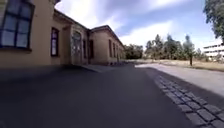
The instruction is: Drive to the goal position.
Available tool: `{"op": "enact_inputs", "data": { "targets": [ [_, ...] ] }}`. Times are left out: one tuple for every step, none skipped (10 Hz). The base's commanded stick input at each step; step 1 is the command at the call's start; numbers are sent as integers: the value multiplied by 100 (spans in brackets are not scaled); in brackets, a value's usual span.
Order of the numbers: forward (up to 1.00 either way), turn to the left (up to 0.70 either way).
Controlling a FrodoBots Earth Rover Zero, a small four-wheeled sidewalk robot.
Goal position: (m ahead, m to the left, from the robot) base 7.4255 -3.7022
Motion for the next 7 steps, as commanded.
{"op": "enact_inputs", "data": {
  "targets": [
    [70,0],
    [70,0],
    [70,0],
    [70,-1],
    [70,-6],
    [70,-13],
    [70,-13]
  ]
}}
